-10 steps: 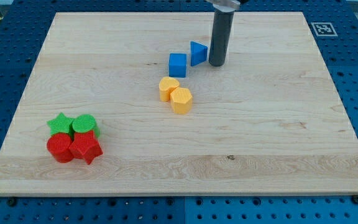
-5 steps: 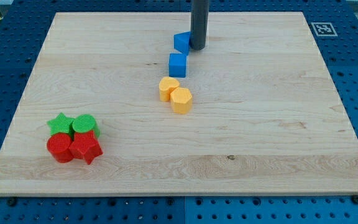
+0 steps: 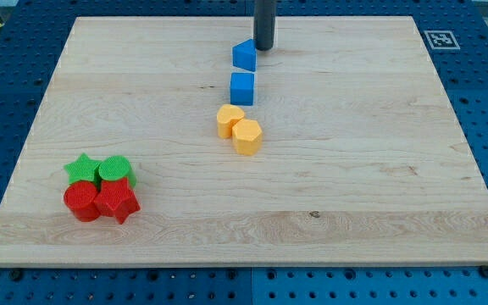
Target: Slide the blue triangle up a bit and left
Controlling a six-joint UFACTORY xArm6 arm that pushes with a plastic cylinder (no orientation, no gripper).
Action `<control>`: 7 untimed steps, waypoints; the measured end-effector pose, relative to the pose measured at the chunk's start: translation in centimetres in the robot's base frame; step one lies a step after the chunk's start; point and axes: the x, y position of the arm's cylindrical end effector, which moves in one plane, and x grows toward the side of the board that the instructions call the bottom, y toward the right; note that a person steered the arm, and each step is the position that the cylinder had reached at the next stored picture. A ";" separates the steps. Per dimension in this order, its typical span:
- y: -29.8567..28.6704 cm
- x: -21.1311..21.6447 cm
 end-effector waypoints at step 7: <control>-2.7 1.1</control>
